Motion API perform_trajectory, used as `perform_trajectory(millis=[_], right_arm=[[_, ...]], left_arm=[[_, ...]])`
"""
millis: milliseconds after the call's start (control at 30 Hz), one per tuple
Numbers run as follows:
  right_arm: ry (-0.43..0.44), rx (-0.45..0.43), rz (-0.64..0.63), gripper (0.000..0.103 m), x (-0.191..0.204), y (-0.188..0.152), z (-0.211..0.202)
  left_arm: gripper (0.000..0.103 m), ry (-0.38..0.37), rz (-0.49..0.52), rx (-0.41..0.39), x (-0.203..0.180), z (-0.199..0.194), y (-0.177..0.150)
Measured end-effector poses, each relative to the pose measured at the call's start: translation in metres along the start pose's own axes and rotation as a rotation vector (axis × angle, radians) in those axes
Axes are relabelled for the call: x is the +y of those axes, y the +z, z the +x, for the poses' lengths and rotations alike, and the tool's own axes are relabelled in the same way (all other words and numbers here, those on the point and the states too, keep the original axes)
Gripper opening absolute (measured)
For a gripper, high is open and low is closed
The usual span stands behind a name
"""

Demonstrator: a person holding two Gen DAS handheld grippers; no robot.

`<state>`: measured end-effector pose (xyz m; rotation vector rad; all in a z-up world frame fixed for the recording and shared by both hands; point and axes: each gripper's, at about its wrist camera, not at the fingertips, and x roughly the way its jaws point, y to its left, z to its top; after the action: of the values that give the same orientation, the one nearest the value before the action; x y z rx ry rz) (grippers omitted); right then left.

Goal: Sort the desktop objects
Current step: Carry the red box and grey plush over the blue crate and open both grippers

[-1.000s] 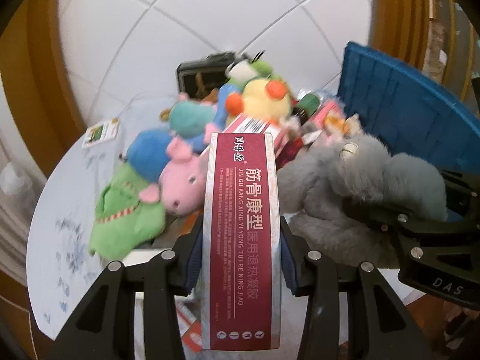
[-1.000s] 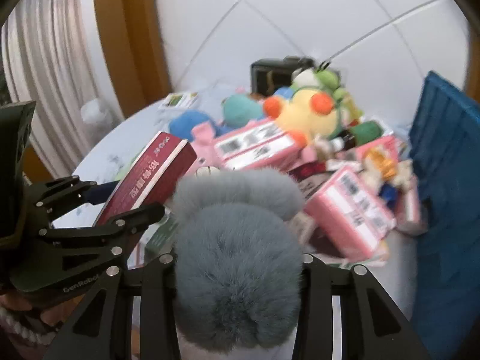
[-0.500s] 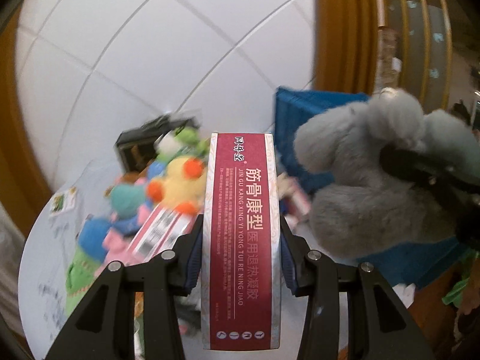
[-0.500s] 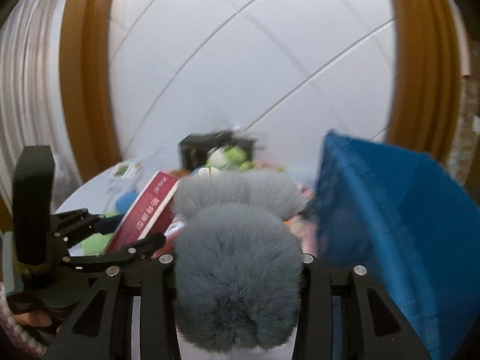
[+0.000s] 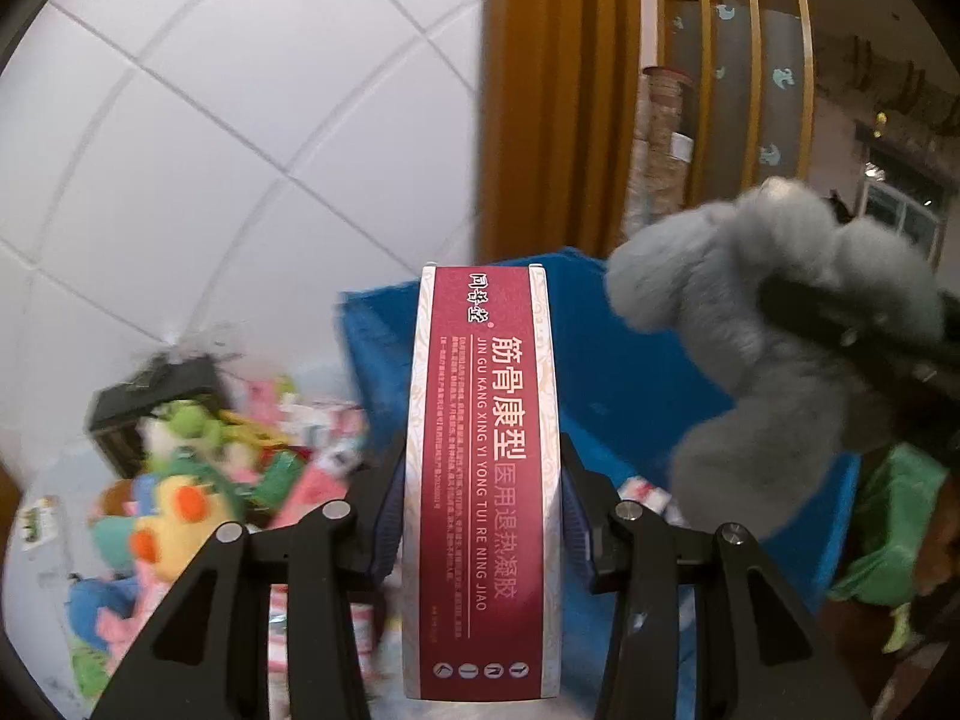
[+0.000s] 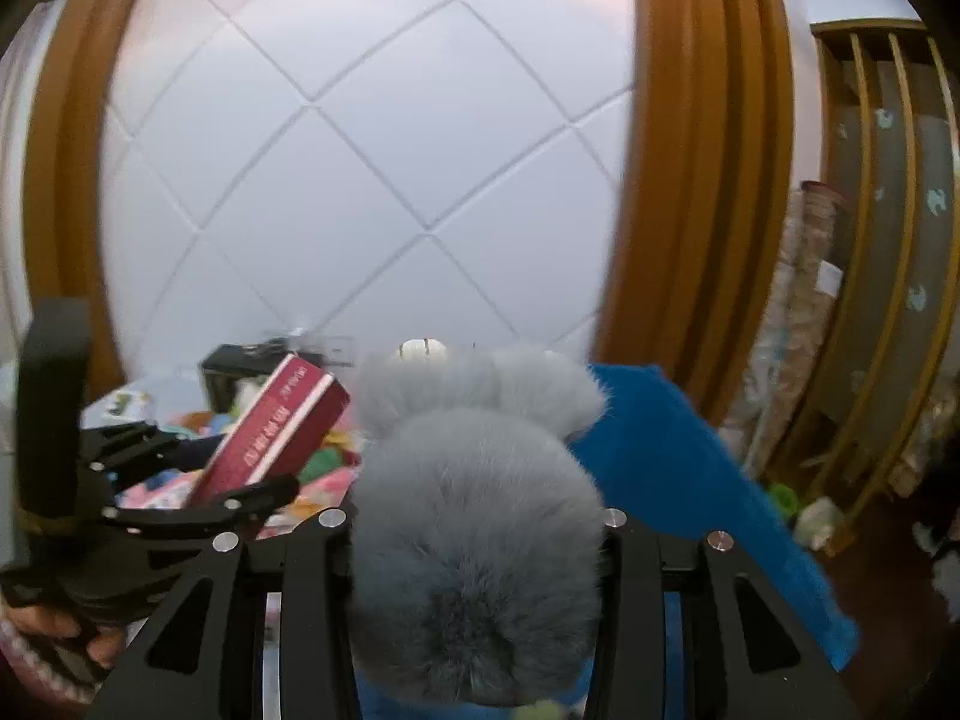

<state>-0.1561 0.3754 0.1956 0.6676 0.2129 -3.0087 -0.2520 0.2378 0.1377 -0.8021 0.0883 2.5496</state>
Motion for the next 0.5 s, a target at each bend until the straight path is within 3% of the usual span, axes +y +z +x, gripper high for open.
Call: perform_trajectory(millis=[133, 233, 367, 500], right_arm=[[-0.039, 0.079, 0.013, 0.04, -0.055, 0.014, 0.036], [-0.032, 0.179, 0.042, 0.04, -0.094, 0.005, 0.073], [-0.017, 0.342, 0.055, 0.04, -0.126, -0.028, 0.127], [-0.016, 0.452, 0.036, 0.04, -0.139, -0.059, 0.156]], left_arm=[[0.043, -0.017, -0.026, 0.078, -0.037, 0.041, 0.037], [0.043, 0.003, -0.012, 0.158, -0.066, 0.084, 0.049], [0.043, 0.054, -0.004, 0.285, -0.088, 0.142, 0.04], [0.043, 0.097, 0.006, 0.393, -0.099, 0.183, 0.023]])
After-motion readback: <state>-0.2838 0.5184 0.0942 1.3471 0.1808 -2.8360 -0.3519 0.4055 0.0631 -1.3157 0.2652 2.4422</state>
